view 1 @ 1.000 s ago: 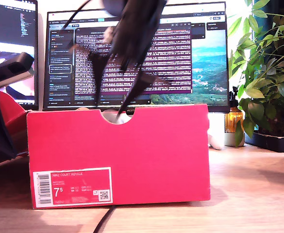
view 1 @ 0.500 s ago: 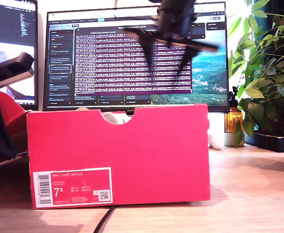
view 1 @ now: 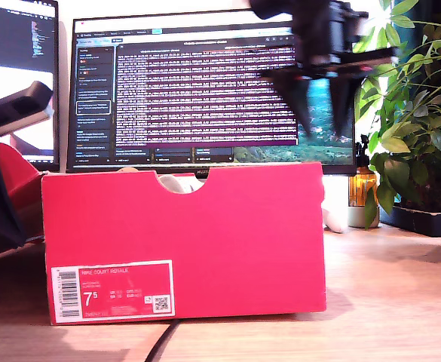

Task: Pack the blue shoes by picking the first shoe and placing it inside the red shoebox, left side, then picking and rotating the second shoe and placing it in the shoebox

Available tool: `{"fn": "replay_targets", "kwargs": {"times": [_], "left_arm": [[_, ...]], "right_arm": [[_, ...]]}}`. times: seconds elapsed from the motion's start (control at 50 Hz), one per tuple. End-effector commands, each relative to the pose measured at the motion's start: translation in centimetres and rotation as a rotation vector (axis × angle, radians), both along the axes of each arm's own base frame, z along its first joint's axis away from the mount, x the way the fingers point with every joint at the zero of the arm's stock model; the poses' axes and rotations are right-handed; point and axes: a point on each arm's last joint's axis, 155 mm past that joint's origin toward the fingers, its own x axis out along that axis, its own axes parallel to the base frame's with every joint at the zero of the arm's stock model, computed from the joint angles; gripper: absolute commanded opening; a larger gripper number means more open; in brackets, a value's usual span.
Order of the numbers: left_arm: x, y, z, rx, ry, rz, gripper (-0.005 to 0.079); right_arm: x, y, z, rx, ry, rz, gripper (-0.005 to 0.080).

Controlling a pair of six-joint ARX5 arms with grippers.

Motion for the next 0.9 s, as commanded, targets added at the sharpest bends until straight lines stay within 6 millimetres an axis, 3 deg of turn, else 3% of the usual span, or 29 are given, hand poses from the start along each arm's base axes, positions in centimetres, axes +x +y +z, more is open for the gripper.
{"fn": "replay_targets", "kwargs": {"times": [0.0, 0.1, 0.2, 0.34, 0.66, 0.88], "left_arm": [[0.2, -0.3, 0.4, -0.002, -0.009, -0.002, -0.0019], [0.2, -0.3, 0.4, -0.002, -0.009, -0.002, -0.0019], [0.2, -0.3, 0.4, -0.002, -0.009, -0.001, -0.0019], [0.2, -0.3, 0.4, -0.002, -0.009, -0.002, -0.0019], [0.2, -0.3, 0.4, -0.002, -0.009, -0.001, -0.0019], [0.2, -0.3, 0.4, -0.002, -0.009, -0.001, -0.0019]], "right_arm": [[-1.1, -0.3, 0.3, 0.032, -0.012, -0.090, 0.0357], [-1.6, -0.9, -0.2, 0.044, 0.000, -0.143, 0.0364], [-2.3, -1.5, -0.7, 0.053, 0.013, -0.197, 0.0430], [-3.9, -2.8, -0.8, 0.069, 0.015, -0.296, 0.0432], [-10.1, -7.7, 0.0, 0.088, -0.050, -0.562, 0.0432], [-13.3, -9.5, -0.8, 0.096, -0.052, -0.657, 0.0432]]}}
